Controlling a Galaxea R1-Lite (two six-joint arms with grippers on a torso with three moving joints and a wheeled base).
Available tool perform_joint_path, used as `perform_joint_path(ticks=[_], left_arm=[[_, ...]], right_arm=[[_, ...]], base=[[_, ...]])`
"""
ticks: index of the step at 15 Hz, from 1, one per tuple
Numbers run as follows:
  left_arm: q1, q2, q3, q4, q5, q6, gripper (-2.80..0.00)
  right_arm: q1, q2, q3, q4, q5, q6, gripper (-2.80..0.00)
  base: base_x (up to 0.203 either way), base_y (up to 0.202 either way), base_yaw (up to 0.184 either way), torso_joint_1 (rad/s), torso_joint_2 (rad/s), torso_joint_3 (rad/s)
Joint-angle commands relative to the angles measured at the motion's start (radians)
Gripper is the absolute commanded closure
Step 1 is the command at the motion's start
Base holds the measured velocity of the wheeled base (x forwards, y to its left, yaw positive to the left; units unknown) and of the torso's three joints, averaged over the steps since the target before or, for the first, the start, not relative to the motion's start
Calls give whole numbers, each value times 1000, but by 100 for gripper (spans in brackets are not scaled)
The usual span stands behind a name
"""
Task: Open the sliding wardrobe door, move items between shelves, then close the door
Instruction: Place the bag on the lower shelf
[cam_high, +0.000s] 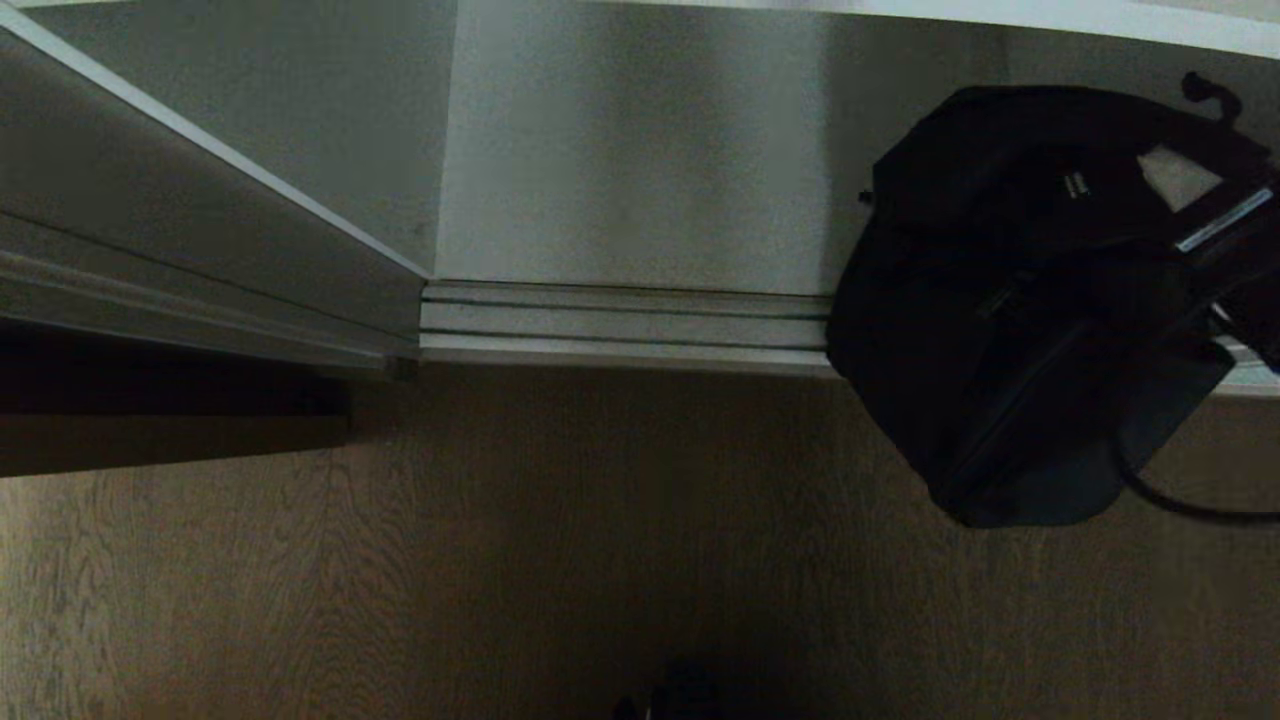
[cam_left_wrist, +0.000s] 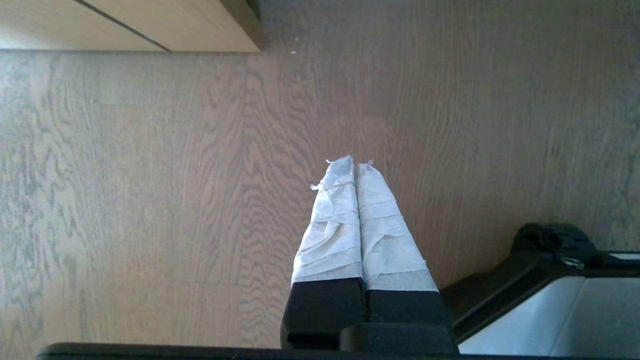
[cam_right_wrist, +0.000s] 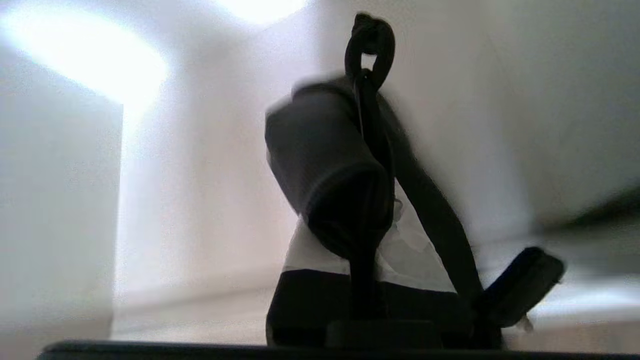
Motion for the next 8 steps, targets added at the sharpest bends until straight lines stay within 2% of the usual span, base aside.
perform_joint_path(ticks=[1, 8], left_arm=[[0, 1, 0, 0, 0, 0, 0], [0, 0, 0, 0, 0, 0, 0]], right_arm=[[-3, -49, 100, -12, 24, 5, 0], [-3, 24, 105, -129, 28, 7, 0]], base=[[0, 0, 0, 0, 0, 0], [0, 0, 0, 0, 0, 0]])
